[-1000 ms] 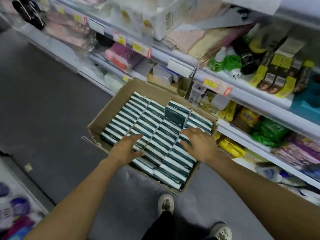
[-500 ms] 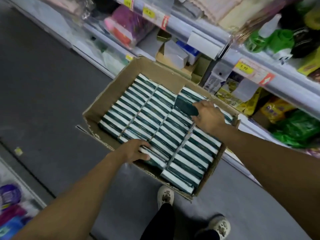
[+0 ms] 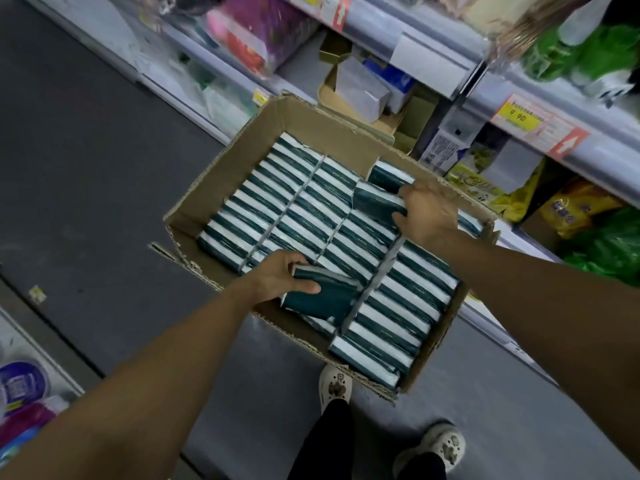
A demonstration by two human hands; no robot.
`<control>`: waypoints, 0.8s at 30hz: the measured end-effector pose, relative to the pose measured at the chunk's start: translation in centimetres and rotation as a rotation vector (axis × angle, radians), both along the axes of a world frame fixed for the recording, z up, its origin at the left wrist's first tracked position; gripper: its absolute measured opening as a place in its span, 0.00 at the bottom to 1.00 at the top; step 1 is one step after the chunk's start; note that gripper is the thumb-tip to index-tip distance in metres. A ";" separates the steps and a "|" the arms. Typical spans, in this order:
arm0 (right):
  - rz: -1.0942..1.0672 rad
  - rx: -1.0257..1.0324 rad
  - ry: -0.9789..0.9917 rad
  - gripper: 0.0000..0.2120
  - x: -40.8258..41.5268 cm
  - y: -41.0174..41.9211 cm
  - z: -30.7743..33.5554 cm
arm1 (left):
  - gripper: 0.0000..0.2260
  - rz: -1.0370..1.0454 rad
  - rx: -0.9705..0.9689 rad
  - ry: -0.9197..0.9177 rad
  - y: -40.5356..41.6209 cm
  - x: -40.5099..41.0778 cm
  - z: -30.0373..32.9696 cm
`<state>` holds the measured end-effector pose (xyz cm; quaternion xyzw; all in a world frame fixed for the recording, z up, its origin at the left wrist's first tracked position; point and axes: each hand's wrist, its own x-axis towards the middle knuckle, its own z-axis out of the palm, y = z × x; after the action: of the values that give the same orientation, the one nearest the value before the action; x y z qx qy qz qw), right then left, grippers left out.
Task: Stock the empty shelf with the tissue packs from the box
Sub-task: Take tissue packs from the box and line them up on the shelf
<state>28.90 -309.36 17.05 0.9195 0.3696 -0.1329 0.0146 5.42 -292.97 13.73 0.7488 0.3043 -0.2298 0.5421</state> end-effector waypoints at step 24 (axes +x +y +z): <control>-0.406 0.977 0.168 0.07 -0.6 -30.3 27.3 | 0.13 0.348 -0.041 -0.484 -21.2 11.0 25.5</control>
<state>28.31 -339.70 44.32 0.8584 0.2030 -0.0185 -0.4707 16.44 -314.17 39.19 0.7074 0.2852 0.0458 0.6451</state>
